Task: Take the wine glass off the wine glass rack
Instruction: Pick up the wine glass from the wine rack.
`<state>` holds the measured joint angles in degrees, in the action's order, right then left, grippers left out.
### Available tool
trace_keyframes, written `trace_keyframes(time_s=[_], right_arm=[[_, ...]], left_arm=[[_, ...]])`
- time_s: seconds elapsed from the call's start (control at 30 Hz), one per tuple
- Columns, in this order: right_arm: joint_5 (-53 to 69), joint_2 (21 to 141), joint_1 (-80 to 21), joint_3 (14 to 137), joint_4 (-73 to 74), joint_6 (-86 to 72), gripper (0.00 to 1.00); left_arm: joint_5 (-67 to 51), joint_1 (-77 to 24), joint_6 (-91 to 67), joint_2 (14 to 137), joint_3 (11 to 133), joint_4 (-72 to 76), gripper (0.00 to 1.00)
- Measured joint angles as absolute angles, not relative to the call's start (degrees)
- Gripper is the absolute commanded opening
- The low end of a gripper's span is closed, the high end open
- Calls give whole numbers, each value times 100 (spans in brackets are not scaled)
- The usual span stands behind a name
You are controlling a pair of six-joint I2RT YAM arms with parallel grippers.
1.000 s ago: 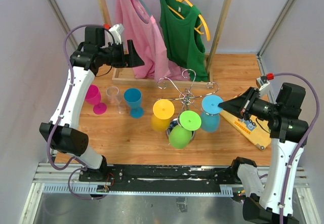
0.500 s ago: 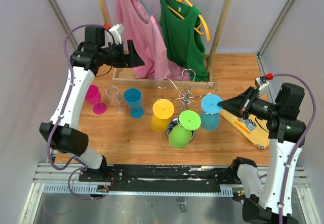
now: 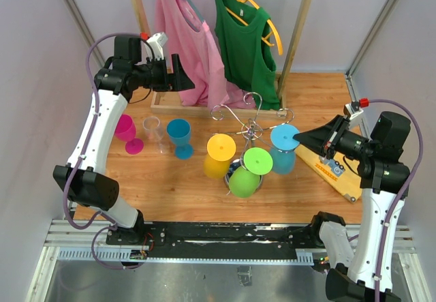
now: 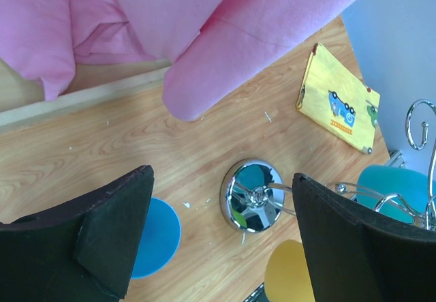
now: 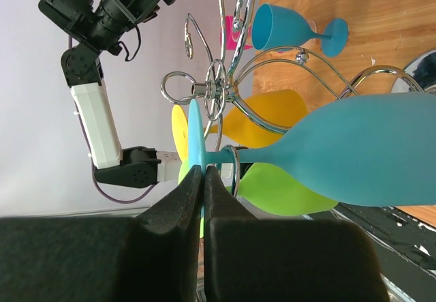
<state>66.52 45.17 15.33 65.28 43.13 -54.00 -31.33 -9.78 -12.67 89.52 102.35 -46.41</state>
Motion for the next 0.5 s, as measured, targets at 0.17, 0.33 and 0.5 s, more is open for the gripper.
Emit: trace_keyframes(time_s=[0.17, 0.33, 0.5], right_arm=[[6646, 4517, 1533, 6528, 4322, -5391, 1], [6624, 4536, 1538, 6554, 4456, -5271, 1], [6578, 4536, 1581, 6584, 4521, -5229, 1]], left_arm=[[-3170, -978, -1267, 8952, 10232, -4641, 87], [-3188, -978, -1267, 8952, 10230, -4641, 87], [-3210, -978, -1267, 8952, 10230, -4641, 87]])
